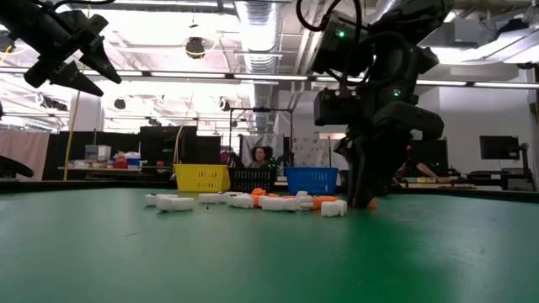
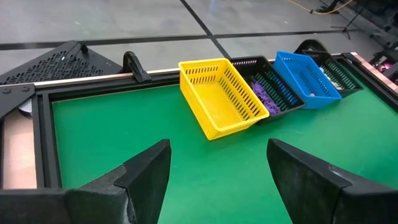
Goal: Sort Halloween decoration
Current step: Put the orange skeleton toy into the blue basket
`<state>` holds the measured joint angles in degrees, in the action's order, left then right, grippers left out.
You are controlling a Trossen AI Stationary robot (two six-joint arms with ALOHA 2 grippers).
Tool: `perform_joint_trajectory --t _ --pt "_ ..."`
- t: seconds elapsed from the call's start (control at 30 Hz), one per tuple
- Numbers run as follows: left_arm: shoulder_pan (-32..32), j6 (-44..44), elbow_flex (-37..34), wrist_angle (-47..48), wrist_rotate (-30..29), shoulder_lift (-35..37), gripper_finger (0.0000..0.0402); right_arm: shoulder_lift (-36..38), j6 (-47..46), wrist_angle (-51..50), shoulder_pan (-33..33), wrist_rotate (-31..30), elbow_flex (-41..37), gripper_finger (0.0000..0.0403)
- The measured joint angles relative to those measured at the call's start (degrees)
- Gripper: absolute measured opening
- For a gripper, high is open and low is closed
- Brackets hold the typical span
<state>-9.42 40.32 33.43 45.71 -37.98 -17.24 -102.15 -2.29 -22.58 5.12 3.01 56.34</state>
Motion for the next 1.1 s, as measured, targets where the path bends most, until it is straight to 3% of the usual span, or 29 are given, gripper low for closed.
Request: perform_joint_trajectory --t 0.2,0.47,0.8,1.1 --pt "0.0 -0.1 0.0 0.1 -0.1 0.0 0.0256 0.0 -0.9 0.4 0.0 0.1 0.0 0.0046" --pt "0.0 -0.2 0.0 0.1 0.0 0.0 0.0256 4.2 -0.3 0.2 -3.0 -1.2 2.4 0.0046" --pt "0.0 -0.2 0.0 0.4 -0.3 0.0 0.0256 17.8 1.2 6.7 -18.8 -9.6 3.2 0.0049" --pt "0.0 -0.2 0.0 0.3 -0.4 0.0 0.0256 18.2 -1.1 16.4 -33.9 -12.3 3.3 0.0049"
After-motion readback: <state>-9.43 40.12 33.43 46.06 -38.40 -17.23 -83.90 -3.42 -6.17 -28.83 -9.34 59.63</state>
